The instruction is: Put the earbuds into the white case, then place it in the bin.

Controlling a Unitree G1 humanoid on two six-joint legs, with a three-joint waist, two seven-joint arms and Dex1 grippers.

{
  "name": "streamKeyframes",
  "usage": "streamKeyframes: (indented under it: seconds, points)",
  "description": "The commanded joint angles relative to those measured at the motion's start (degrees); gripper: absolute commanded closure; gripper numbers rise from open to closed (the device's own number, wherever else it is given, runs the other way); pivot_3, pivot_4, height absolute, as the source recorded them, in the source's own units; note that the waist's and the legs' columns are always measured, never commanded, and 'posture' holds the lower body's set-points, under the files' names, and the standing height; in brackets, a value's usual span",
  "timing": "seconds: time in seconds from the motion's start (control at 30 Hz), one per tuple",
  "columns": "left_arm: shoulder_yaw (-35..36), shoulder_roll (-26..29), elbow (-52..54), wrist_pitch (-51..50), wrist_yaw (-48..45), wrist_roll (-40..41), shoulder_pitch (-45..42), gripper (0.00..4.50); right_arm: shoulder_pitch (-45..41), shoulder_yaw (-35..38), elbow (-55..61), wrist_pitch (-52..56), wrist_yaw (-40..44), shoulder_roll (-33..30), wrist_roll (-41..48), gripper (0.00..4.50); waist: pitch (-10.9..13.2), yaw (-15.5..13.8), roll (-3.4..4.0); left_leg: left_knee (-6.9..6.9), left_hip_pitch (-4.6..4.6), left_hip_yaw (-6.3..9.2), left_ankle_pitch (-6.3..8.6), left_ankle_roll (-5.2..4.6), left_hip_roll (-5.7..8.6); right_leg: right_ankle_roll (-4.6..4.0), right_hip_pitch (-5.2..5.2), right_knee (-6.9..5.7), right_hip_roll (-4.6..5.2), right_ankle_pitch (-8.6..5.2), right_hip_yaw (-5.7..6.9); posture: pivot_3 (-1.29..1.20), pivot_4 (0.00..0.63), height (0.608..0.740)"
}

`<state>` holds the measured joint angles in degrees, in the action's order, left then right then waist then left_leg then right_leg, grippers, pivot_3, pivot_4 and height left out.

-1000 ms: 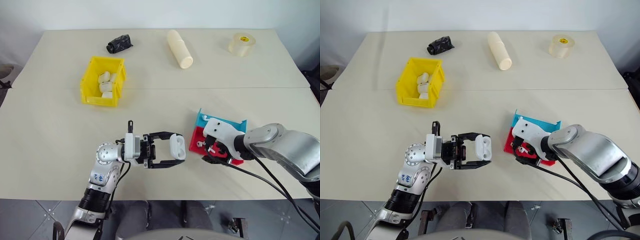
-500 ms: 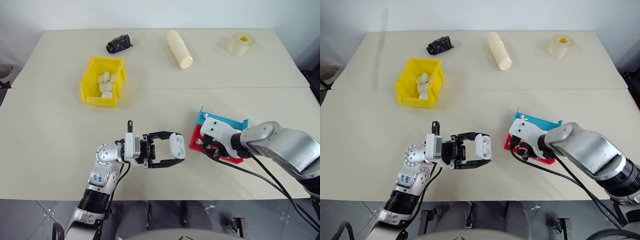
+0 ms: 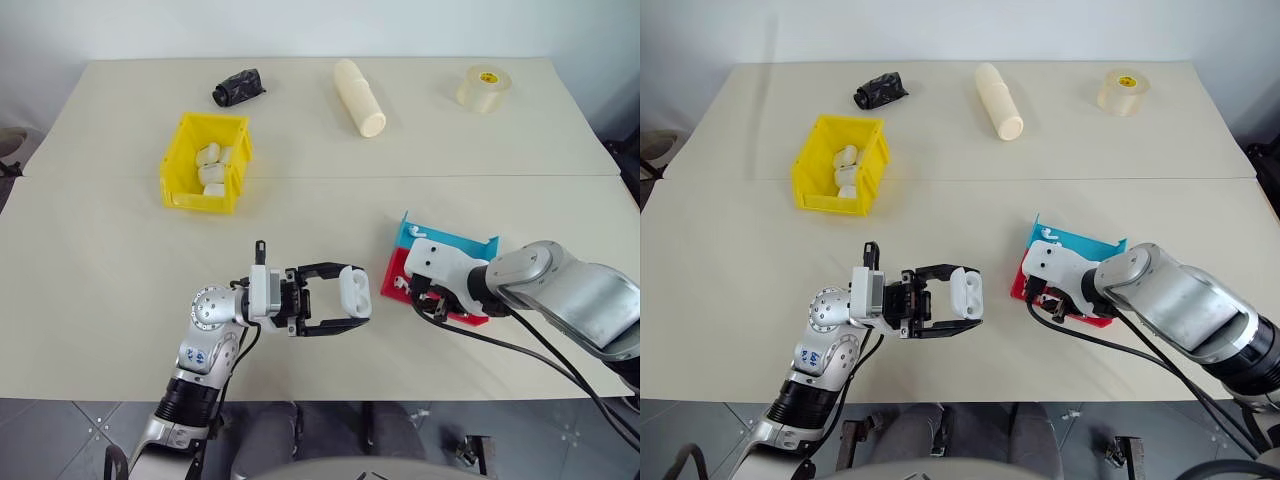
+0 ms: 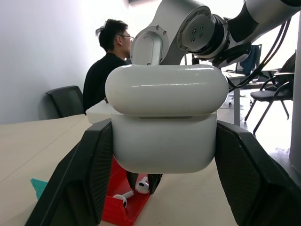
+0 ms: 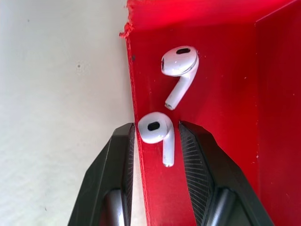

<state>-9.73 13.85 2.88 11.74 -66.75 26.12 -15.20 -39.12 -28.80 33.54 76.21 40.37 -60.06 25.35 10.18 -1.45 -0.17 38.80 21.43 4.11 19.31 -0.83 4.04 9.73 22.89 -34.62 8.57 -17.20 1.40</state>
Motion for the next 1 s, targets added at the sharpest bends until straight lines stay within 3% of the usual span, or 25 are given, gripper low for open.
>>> streamKeyframes:
  seconds: [0.03, 0.5, 0.63, 0.77, 0.9, 1.0]
  points:
    - [-0.11, -0.04, 2.52, 0.29, 0.4, 0.95, 0.28, 1.7, 0.55, -0.18, 0.96, -0.33, 0.8, -0.53, -0.92, 3.0, 0.0, 0.0, 0.0, 0.0, 0.0, 0.0, 0.0, 0.0, 0.0, 0.0, 0.0, 0.01, 0.0, 0.0, 0.0, 0.0, 0.15, 0.74]
    - [-0.03, -0.05, 2.24, 0.39, 0.25, 0.91, 0.28, 1.7, -0.02, -0.72, 0.64, -0.24, 1.44, 1.92, -2.43, 3.0, 0.0, 0.07, 0.0, -0.04, 0.0, 0.0, 0.01, 0.01, -0.04, 0.0, 0.0, 0.05, -0.02, 0.0, 0.01, 0.0, 0.15, 0.74]
    - [0.04, 0.09, 2.39, 0.27, 0.3, 0.93, 0.44, 1.7, 0.33, -0.47, 0.82, -0.03, 1.5, 2.5, -2.56, 3.9, 0.0, 0.07, 0.0, -0.04, 0.0, 0.0, 0.01, 0.01, -0.03, 0.0, 0.0, 0.08, -0.02, 0.0, 0.0, 0.0, 0.15, 0.74]
    - [0.2, 0.65, 2.7, -0.15, 0.12, 1.15, 0.97, 1.7, 1.42, 1.31, 1.75, -0.18, 1.24, 1.77, -2.67, 3.99, 0.0, 0.05, 0.0, -0.05, 0.0, 0.0, 0.01, 0.01, -0.03, 0.0, 0.0, 0.09, -0.01, 0.0, 0.0, 0.0, 0.15, 0.74]
    - [0.75, 1.56, 2.75, -0.46, -0.37, 1.7, 1.21, 1.7, 4.01, 8.74, 3.98, -3.26, 4.21, -1.76, -0.53, 3.99, 0.01, -0.16, 0.01, -0.13, 0.0, 0.0, 0.01, 0.01, -0.03, 0.0, 0.0, 0.14, -0.01, 0.01, 0.01, 0.0, 0.15, 0.74]
    - [1.33, 2.99, 2.75, -3.42, 0.34, 2.3, 1.36, 1.7, 10.2, 17.73, 5.31, -11.98, 9.36, -3.06, 2.72, 3.99, 0.02, -0.19, 0.01, -0.21, 0.06, 0.01, 0.01, 0.0, 0.0, 0.01, 0.02, 0.23, 0.0, 0.01, 0.03, 0.0, 0.15, 0.74]
